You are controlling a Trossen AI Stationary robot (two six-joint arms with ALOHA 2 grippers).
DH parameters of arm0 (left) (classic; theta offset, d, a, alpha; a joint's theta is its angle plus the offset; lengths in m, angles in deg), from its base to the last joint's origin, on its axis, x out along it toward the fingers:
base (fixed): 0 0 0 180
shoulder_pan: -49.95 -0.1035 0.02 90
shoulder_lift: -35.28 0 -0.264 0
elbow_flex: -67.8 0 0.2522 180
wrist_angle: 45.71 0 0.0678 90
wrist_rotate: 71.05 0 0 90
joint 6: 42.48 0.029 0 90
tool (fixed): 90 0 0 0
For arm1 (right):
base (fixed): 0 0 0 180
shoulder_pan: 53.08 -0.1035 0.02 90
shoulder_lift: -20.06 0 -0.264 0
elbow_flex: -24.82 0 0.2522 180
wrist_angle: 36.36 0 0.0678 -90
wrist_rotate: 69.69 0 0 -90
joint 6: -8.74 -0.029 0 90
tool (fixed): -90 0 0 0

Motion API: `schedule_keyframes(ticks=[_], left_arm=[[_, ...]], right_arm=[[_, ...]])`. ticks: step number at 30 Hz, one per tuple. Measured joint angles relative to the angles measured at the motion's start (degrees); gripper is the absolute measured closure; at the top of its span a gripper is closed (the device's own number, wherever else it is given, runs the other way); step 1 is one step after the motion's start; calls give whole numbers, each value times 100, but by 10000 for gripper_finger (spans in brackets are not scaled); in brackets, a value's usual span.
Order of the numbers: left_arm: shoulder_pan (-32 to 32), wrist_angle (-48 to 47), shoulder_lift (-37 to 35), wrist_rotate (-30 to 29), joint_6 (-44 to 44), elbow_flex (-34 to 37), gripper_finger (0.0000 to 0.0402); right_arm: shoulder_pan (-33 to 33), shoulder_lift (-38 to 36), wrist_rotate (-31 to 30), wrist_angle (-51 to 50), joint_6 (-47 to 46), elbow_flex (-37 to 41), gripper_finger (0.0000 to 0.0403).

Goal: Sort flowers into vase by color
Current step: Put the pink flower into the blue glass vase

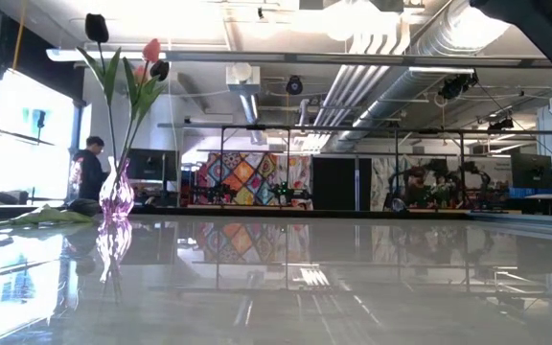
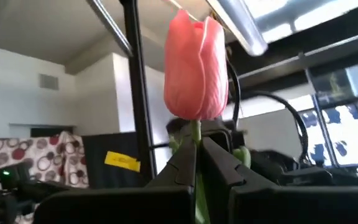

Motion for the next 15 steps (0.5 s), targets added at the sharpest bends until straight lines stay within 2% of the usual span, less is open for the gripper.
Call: schedule_keyframes(ticks=[4,7,10,15], left_arm=[[129,-510,22,395,-546,0,396],[199,-1143,20,746,-1182,0,399],[381,-1815,22,972,-1805,0,400],[856,-2619,-18,833,-2508,-2,401]], right_arm=[[-138,-15,32,-573,261,-9,403],[-228,-15,330,-1007,618,-9,403],[-351,-15,383,-1462,784,-9,397],[-408,4,180,-1631,1058,6,335]])
